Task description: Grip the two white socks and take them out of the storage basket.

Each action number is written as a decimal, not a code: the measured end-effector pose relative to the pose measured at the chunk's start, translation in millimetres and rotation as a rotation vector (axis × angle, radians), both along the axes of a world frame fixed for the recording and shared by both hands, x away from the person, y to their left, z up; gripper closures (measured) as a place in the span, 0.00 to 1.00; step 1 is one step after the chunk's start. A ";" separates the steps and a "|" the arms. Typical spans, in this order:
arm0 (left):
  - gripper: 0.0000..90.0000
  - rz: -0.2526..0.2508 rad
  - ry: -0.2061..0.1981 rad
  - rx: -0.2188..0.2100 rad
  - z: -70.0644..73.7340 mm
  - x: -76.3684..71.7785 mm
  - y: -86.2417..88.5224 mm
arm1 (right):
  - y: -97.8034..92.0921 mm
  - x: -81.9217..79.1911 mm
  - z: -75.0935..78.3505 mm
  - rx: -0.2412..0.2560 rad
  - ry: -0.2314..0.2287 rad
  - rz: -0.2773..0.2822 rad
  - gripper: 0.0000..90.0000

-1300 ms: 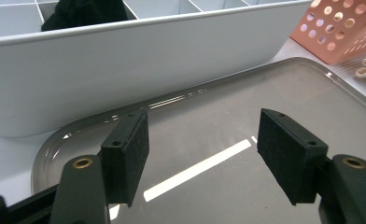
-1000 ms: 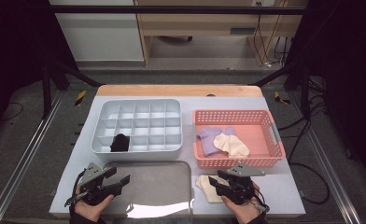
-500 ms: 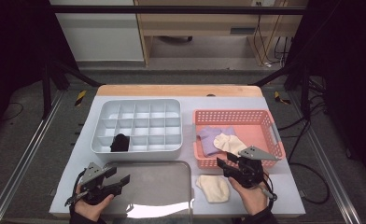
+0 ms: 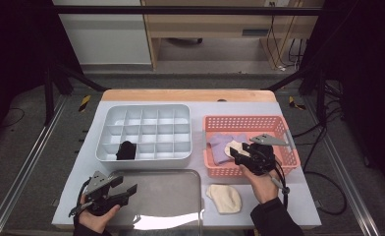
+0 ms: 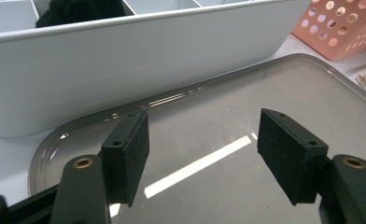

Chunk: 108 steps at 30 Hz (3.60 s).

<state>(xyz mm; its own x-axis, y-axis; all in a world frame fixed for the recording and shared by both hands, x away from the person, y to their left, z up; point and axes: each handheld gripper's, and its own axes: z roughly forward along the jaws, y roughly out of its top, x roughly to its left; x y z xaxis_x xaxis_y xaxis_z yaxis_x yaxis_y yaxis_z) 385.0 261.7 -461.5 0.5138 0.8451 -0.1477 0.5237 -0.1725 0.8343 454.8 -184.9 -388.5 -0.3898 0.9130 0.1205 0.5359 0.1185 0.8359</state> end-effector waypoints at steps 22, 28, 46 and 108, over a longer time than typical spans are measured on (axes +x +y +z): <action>0.37 -0.004 0.001 0.002 -0.5 0.4 -0.4 | 5.9 60.2 -12.3 -0.103 0.069 -0.095 0.60; 0.37 -0.006 0.003 0.006 -0.7 0.8 -0.7 | 5.3 71.1 -19.7 -0.123 0.087 -0.113 0.62; 0.37 -0.007 0.003 0.011 -1.5 1.3 -1.0 | 6.7 81.5 -18.0 -0.113 0.098 -0.135 0.61; 0.37 -0.011 0.002 0.012 -1.8 1.8 -1.2 | 7.7 115.5 -37.8 -0.130 0.194 -0.102 1.00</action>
<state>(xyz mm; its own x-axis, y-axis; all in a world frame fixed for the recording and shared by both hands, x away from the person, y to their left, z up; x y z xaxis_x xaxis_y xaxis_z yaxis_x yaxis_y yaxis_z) 386.8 260.5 -463.3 0.5227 0.8411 -0.1391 0.5234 -0.1878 0.8312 570.3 -177.2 -426.3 -0.2755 0.9592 0.0634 0.6996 0.1549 0.6975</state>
